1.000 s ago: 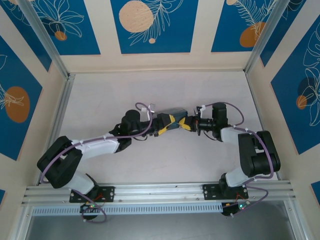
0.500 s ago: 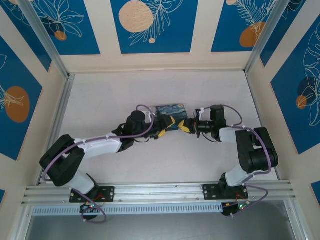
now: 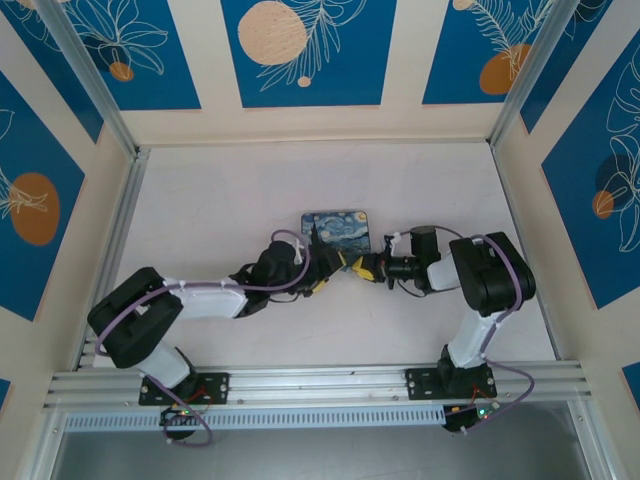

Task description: Unlock the padlock with the key

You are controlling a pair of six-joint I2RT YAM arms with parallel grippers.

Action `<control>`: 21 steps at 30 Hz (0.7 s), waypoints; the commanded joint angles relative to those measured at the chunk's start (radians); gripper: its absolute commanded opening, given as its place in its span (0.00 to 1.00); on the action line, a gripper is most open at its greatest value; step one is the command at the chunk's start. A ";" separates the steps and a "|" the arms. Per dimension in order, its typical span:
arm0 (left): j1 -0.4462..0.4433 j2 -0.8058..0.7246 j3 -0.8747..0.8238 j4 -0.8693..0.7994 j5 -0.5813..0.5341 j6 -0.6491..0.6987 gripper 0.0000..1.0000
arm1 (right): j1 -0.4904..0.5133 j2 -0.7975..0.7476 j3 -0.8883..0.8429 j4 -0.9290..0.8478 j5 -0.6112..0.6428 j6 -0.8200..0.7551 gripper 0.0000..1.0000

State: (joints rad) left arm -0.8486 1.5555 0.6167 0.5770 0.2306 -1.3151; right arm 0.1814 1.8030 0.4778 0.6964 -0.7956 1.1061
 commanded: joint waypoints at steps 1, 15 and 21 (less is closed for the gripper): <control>-0.013 0.029 -0.023 0.025 -0.050 0.048 0.87 | 0.017 0.055 -0.022 0.102 0.033 0.021 0.00; -0.025 0.178 -0.062 0.214 -0.159 0.054 0.77 | 0.034 0.095 -0.021 0.130 0.054 0.024 0.00; -0.036 0.234 -0.058 0.289 -0.242 0.030 0.70 | 0.039 0.113 -0.019 0.144 0.057 0.028 0.00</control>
State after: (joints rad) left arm -0.8715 1.7481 0.5621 0.8009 0.0788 -1.2842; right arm 0.2085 1.8847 0.4736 0.8669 -0.7719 1.1332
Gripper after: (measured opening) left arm 0.714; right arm 0.064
